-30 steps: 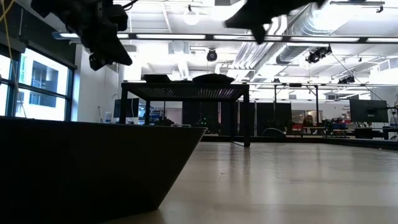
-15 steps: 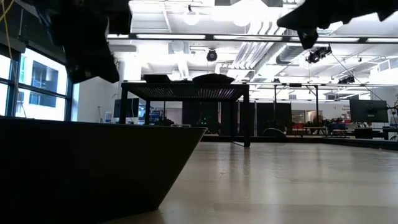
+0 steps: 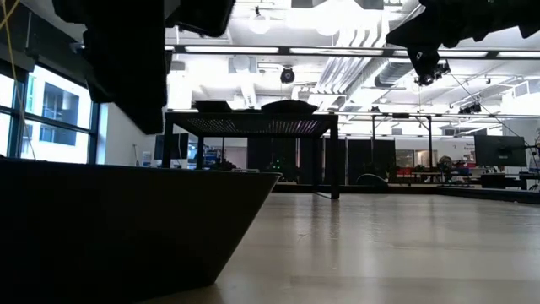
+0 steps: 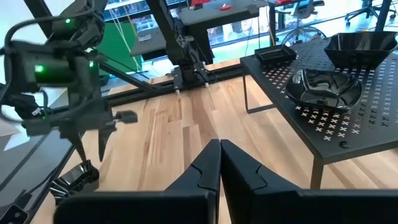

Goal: Pick & Place Mini shaped plates
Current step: Stack the black distorted shaped plate on top of the black distorted shaped plate on the shelf

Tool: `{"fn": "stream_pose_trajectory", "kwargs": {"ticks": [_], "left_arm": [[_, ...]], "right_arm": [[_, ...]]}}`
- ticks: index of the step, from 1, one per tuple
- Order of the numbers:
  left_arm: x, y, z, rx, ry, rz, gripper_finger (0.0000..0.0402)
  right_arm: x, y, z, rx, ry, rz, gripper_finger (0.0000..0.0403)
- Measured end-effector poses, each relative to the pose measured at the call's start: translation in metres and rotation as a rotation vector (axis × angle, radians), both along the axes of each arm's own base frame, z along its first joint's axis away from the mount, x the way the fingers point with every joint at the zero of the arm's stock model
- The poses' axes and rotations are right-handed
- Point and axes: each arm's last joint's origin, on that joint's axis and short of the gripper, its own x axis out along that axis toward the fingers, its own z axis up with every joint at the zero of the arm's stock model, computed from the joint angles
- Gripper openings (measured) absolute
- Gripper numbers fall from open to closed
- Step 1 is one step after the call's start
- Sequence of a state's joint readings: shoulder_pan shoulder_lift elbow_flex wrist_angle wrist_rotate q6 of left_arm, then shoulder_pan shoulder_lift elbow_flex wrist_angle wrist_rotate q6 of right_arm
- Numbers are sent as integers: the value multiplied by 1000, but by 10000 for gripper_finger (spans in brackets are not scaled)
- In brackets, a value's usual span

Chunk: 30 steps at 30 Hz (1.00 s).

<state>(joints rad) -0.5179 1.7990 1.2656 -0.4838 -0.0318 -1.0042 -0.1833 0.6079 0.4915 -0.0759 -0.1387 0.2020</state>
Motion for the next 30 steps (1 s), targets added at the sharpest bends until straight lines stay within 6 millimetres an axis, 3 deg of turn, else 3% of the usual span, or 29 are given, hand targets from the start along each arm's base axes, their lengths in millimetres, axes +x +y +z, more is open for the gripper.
{"fn": "stream_pose_trajectory", "kwargs": {"ticks": [8,14,17,23,30], "left_arm": [[5,-5,-27,-51,187,99,127],[7,-7,-28,-91,182,154,122],[7,-7,-29,-98,195,148,98],[6,-8,-29,-125,215,129,13],[2,11,-8,-117,222,154,2]], "right_arm": [[0,0,0,3,1,7,2],[0,0,0,5,1,7,6],[0,0,0,5,1,7,6],[0,0,0,-1,1,-9,6],[0,0,0,2,2,-17,7]]}}
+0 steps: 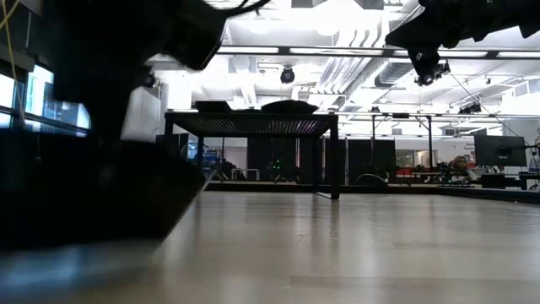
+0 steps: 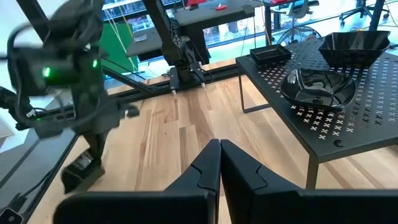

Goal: Pick & Place Mini shaped plates
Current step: Stack the black distorted shaped plate on top of the black distorted shaped plate on the shelf

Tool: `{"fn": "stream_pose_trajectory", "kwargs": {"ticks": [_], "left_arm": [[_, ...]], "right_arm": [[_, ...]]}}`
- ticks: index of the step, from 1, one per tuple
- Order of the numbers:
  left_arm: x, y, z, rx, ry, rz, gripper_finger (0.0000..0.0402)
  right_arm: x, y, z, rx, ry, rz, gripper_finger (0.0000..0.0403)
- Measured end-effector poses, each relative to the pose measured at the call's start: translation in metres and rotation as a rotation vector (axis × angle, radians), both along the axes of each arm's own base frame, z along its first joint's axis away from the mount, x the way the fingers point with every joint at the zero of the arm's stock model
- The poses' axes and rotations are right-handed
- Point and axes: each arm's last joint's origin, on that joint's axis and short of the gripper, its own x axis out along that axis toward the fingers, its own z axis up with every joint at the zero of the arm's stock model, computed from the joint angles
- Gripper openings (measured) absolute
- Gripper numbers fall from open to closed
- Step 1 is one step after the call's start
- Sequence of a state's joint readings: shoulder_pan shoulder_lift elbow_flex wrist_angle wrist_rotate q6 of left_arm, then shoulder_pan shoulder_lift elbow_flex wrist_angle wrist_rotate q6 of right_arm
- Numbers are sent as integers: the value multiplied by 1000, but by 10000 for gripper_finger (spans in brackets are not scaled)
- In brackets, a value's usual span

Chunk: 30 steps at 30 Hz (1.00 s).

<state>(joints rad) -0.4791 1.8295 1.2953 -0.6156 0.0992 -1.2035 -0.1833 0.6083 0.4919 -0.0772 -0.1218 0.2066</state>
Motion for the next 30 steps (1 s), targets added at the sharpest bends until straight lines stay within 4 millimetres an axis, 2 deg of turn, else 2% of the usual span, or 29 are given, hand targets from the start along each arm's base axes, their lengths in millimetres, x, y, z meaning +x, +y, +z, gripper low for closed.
{"fn": "stream_pose_trajectory", "kwargs": {"ticks": [3,6,9,13,18,23,27,30], "left_arm": [[-2,24,23,15,-38,6,1],[-6,56,54,21,-112,28,1],[-16,96,88,14,-204,95,1],[-39,157,131,8,-345,279,0],[-72,231,171,113,-460,426,0],[-96,306,197,215,-481,482,0],[-107,361,202,245,-498,491,0],[-107,394,198,238,-509,471,0]], "right_arm": [[0,0,0,1,0,-1,7],[0,0,0,0,0,-14,7],[0,-1,1,-2,-5,-29,7],[0,-2,1,15,-12,-66,7],[0,-4,1,40,-18,-145,7],[-1,-6,1,70,-26,-234,7],[-1,-8,1,99,-35,-291,7],[-1,-9,1,113,-40,-327,7]]}}
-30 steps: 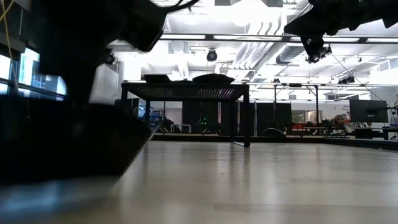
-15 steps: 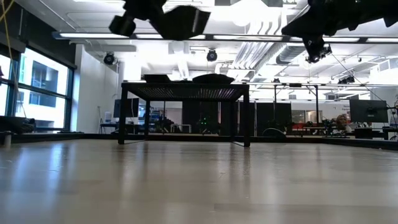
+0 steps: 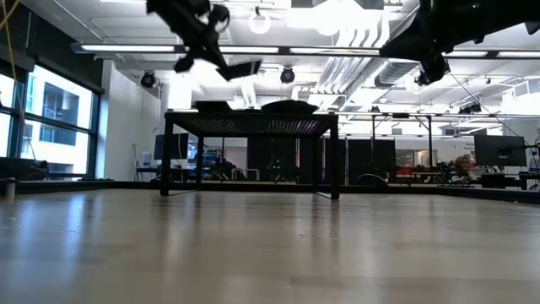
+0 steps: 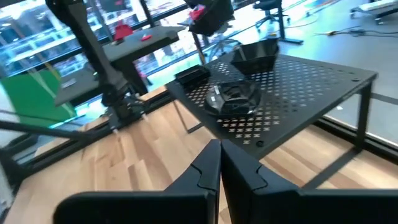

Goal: Pick & Place Mini shaped plates
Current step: Stack the black distorted shaped plate on top of the black distorted shaped plate on the shelf

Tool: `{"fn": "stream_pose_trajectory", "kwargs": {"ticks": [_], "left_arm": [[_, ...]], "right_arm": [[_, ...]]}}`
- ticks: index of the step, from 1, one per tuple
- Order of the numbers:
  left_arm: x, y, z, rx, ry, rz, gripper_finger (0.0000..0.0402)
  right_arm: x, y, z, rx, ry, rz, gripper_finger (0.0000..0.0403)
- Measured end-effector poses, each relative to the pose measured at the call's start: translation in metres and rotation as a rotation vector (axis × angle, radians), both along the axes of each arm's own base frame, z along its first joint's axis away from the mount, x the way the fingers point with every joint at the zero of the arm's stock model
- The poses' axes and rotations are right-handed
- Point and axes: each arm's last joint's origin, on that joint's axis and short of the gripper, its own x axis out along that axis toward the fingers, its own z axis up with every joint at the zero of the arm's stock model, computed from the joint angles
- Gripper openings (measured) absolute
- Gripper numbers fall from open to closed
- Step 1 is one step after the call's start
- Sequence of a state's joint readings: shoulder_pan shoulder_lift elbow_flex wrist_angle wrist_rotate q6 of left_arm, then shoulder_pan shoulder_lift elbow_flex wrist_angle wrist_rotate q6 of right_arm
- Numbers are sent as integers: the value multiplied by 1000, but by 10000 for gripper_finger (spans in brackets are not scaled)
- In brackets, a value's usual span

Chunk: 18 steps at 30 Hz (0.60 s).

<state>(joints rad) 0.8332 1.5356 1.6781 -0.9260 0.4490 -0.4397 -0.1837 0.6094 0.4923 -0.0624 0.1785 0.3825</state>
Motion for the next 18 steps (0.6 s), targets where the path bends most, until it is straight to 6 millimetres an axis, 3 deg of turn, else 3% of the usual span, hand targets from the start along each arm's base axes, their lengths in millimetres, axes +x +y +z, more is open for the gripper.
{"fn": "stream_pose_trajectory", "kwargs": {"ticks": [3,8,18], "left_arm": [[5,26,-9,9,12,-28,0],[15,51,-22,39,45,-75,0],[27,68,-45,74,118,-119,0]], "right_arm": [[0,-1,0,-3,0,-32,7],[-1,-2,0,-3,-2,-74,7],[-1,-3,0,2,-6,-113,7]]}}
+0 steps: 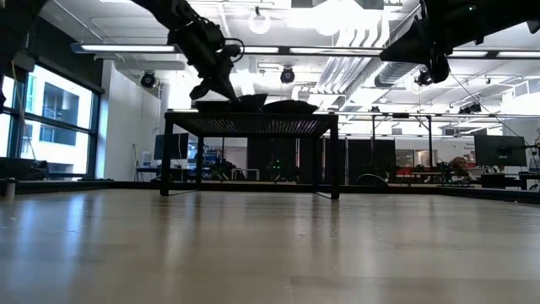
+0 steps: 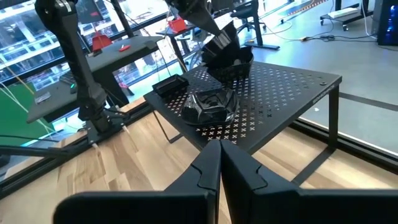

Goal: Pick & Place Mini shaped plates
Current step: Stack the black distorted shaped plate on top of the black distorted shaped plate on the shelf, then return to Home Position

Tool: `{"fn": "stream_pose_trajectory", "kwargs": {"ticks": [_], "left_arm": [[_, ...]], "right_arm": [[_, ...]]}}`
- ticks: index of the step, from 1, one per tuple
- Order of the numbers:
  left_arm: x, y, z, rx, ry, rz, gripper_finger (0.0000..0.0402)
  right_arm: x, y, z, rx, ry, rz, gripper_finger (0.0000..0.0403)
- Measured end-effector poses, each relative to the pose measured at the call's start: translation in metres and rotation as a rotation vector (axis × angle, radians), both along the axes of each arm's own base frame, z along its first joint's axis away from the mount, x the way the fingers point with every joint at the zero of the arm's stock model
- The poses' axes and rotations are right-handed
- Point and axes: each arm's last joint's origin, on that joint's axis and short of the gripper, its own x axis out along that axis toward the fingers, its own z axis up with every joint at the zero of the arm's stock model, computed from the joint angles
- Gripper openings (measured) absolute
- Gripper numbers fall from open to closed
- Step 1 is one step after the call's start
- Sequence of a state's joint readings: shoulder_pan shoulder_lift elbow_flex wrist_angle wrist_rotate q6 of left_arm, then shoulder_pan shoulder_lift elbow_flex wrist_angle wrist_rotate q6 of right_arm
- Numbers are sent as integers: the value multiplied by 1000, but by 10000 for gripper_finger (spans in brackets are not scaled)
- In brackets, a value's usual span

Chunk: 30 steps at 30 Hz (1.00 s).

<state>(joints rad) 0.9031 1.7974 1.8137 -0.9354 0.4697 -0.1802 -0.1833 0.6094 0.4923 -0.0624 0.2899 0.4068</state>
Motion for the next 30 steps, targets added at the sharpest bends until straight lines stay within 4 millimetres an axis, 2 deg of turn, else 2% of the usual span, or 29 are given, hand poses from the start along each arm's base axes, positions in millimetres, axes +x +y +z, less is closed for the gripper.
{"fn": "stream_pose_trajectory", "kwargs": {"ticks": [6,14,25,30], "left_arm": [[4,6,-8,24,27,-4,0],[5,8,-8,40,29,5,5],[5,8,-8,69,32,-31,113],[1,3,5,154,48,-76,117]], "right_arm": [[0,0,0,-2,1,0,7],[-1,-1,0,-6,0,-42,7],[-1,-2,0,-27,10,-81,7],[-1,-2,0,-105,56,-71,7]]}}
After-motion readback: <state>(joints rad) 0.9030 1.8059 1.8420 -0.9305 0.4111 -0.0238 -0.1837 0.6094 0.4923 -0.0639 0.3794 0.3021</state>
